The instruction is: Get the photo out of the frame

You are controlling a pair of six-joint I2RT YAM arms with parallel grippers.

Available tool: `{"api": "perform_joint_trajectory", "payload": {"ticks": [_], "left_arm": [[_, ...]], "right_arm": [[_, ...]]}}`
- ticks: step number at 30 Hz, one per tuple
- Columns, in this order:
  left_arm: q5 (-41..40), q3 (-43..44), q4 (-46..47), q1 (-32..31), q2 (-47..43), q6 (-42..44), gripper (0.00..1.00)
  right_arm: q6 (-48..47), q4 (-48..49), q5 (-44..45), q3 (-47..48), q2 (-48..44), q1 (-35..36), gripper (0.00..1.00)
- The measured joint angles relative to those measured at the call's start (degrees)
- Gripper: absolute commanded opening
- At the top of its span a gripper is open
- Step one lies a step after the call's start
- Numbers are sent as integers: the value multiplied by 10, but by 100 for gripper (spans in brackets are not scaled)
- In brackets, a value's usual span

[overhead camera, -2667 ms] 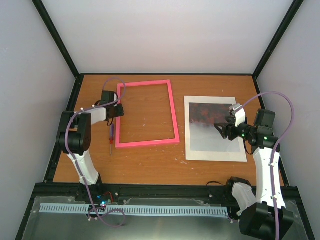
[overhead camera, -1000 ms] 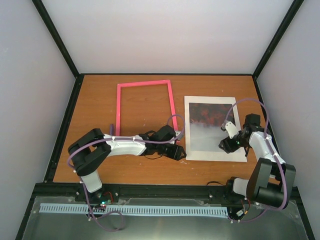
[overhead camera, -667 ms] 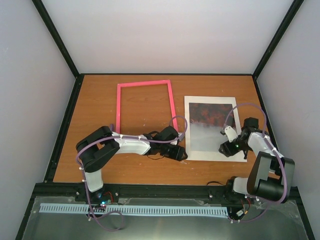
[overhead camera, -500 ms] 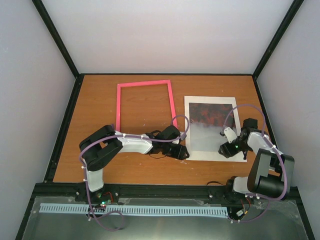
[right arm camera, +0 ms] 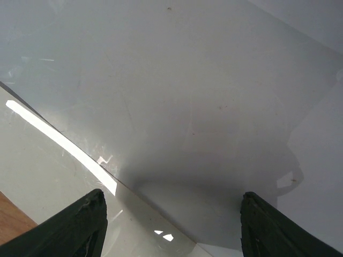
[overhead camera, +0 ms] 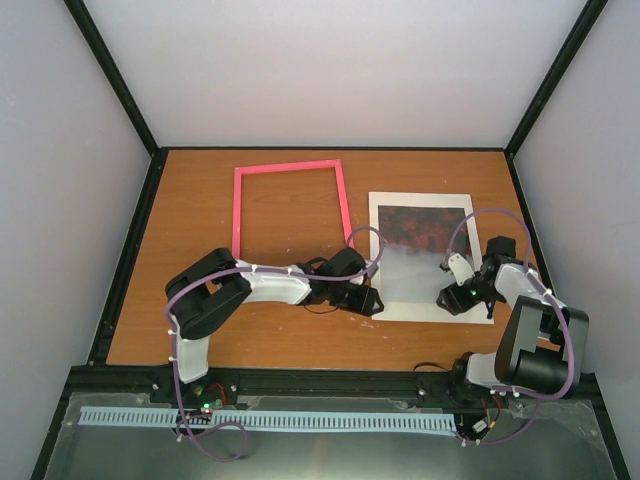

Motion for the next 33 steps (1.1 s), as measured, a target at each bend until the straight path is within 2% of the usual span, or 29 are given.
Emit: {"api": "perform_joint_trajectory", "payload": {"ticks": [13,22,33], "left_arm": [[-10,27,0,0,0,2,54],[-60,27,-52,0,0,-30,55],[-41,67,-46,0,37,-30,55]], "right_arm": [[0,1,-2,0,0,0,67],[-2,5,-8,-3,0,0,67],[-2,7,-14,-3,1,-1,67]]}}
